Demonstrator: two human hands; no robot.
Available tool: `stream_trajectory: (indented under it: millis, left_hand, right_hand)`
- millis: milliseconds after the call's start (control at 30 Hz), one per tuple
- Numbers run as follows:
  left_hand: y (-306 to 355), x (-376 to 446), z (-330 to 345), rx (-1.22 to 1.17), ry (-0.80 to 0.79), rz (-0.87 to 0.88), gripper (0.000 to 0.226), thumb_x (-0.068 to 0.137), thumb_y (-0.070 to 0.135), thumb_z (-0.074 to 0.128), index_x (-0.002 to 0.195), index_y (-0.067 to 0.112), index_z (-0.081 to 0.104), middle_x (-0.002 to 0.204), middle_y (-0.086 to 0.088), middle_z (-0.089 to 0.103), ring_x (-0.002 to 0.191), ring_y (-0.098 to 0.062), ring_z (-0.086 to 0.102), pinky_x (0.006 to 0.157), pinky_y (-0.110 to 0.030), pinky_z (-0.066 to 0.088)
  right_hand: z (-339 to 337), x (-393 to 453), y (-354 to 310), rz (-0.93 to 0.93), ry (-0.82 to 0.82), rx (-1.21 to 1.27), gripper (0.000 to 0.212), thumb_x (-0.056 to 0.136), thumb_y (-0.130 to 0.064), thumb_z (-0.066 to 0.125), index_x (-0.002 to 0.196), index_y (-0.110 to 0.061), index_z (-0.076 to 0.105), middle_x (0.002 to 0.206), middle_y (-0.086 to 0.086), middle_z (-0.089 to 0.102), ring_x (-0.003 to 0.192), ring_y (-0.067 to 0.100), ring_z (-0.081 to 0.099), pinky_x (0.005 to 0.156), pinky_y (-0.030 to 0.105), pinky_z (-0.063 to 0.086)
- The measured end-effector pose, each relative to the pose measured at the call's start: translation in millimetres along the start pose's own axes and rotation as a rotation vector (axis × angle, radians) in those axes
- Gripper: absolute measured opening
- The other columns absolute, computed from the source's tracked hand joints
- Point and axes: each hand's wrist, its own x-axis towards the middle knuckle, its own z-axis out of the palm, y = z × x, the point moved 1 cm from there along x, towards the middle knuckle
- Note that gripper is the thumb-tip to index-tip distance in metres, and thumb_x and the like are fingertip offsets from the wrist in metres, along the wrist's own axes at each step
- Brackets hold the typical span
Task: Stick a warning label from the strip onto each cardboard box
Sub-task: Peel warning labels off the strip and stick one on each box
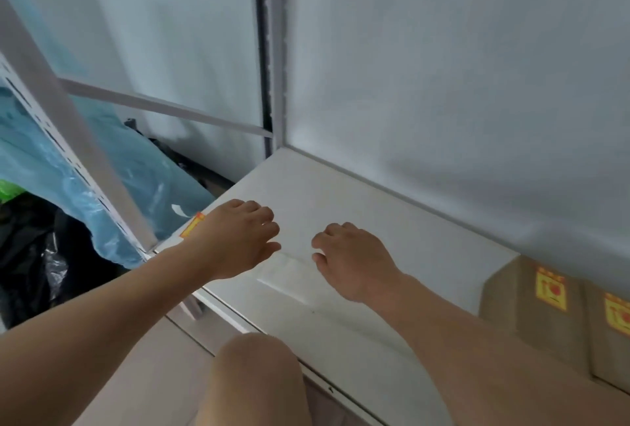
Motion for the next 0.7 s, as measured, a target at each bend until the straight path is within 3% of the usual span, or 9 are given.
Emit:
stream_trajectory:
  millis: [167,367,500,700]
  left_hand:
    - [-39,-12,44,-0.015,-0.04,-0.127,0.057,0.092,0.052,0.023,0.092,0.021,0.071,0.091,0.002,0.067,0.081,-0.022,0.063,0.067,-0.035,0.053]
    - [-58,-20,81,-0.11,-0.164,-0.21,0.044,0.098,0.052,0.031,0.13,0.027,0.05,0.126,0.006,0.052,0.11,-0.017,0.051,0.091,-0.032,0.045]
    - [-64,-26,96,-0.198,-0.149,-0.225,0.045,0.097,0.053,0.03,0.133,0.03,0.046,0.129,0.007,0.049,0.113,-0.015,0.048,0.093,-0.03,0.044]
    - [-72,-31,105,-0.273,-0.092,-0.216,0.04,0.097,0.04,0.048,0.136,0.029,0.045,0.132,0.006,0.046,0.117,-0.013,0.045,0.096,-0.029,0.044]
  right_hand:
    - [40,50,-37,0.099,-0.076,0.266,0.03,0.099,-0.032,0.041,0.122,-0.019,0.056,0.116,0.004,0.057,0.108,0.025,0.054,0.087,0.036,0.045]
    - [71,89,-62,0.245,-0.108,0.496,0.035,0.097,-0.033,0.048,0.128,-0.017,0.054,0.124,0.005,0.058,0.115,0.022,0.053,0.097,0.031,0.042]
    - [76,106,-71,0.293,-0.089,0.497,0.04,0.097,-0.037,0.048,0.133,-0.018,0.051,0.127,0.003,0.057,0.114,0.021,0.055,0.095,0.031,0.044]
    - [79,118,-87,0.324,-0.035,0.423,0.028,0.096,-0.036,0.048,0.119,-0.023,0.057,0.113,0.002,0.056,0.097,0.021,0.059,0.081,0.035,0.052]
